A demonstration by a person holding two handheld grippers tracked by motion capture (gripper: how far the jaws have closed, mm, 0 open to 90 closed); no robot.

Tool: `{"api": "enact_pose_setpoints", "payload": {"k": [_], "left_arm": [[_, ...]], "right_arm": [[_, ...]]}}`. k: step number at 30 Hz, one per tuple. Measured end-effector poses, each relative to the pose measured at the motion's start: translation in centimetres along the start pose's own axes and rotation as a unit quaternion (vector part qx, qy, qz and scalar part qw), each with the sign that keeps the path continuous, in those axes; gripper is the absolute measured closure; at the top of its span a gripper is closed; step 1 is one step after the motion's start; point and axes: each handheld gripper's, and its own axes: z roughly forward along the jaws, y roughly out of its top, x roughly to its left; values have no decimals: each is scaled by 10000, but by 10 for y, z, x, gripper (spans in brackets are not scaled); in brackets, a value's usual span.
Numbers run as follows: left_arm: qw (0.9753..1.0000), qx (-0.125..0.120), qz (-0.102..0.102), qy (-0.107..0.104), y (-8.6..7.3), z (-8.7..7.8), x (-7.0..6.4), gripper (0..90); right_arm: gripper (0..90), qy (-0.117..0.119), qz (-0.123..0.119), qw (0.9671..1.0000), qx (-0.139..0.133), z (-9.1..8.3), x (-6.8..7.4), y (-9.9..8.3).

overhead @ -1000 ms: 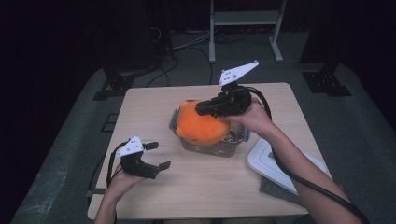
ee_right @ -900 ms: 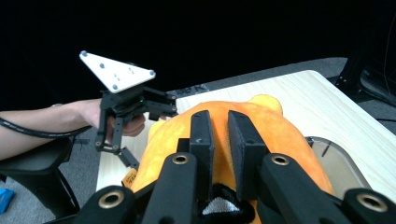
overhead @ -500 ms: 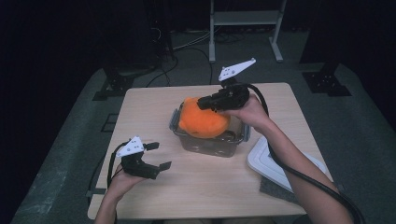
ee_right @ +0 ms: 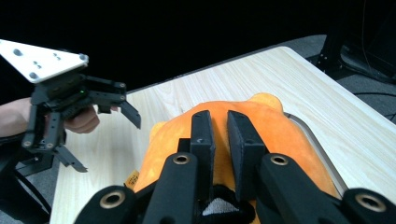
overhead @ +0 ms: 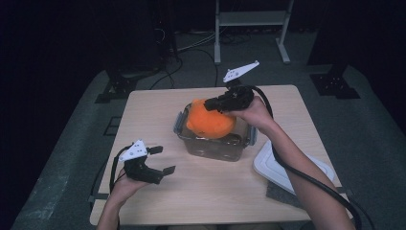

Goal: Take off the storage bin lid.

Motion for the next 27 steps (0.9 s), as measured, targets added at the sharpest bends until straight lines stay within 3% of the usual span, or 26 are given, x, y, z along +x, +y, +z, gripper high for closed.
{"api": "enact_pose_setpoints", "payload": {"k": [27], "left_arm": [[10000,5,0,-53,1,1,-1,74]], "right_arm": [[812,-157,326,9991,222,22,-27,-22]]}}
